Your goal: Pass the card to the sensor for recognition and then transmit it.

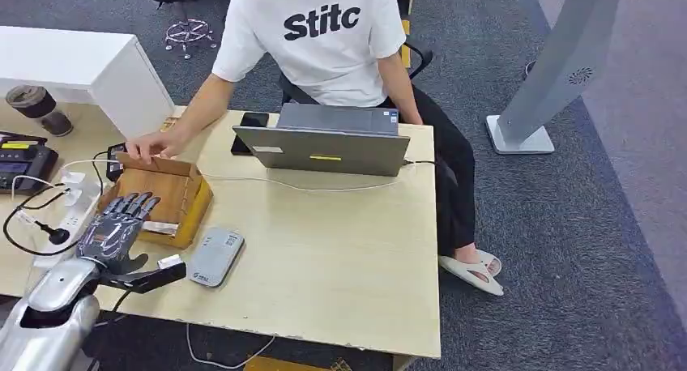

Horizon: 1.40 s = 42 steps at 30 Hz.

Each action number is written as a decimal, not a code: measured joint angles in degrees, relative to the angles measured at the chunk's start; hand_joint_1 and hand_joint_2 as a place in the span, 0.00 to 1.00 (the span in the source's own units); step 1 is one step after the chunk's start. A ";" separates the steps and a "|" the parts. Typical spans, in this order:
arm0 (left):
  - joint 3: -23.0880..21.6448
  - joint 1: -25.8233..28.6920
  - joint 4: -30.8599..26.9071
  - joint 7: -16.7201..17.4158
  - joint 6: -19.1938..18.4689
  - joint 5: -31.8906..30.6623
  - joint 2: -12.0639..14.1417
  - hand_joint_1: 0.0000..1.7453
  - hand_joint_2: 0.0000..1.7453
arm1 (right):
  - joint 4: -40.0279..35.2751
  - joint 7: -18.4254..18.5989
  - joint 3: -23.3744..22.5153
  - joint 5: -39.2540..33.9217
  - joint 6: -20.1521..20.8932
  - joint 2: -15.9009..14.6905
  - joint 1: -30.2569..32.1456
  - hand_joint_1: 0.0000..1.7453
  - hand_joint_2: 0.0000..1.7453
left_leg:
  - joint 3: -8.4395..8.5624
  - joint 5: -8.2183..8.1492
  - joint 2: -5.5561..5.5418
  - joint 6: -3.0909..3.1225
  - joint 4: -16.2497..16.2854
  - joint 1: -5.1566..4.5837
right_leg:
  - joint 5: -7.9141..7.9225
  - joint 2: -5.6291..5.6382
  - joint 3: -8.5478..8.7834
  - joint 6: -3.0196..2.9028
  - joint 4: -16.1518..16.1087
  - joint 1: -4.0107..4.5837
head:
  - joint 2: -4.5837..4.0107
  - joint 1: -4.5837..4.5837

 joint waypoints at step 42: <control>0.79 -0.37 -1.51 -0.31 -0.39 0.17 -2.12 1.00 1.00 | 0.00 0.09 0.00 0.09 0.00 -0.02 0.00 0.00 1.00 | -0.01 0.00 0.00 0.00 0.00 0.00 | 0.00 0.01 0.01 0.00 0.01 0.00 | 0.00 -0.02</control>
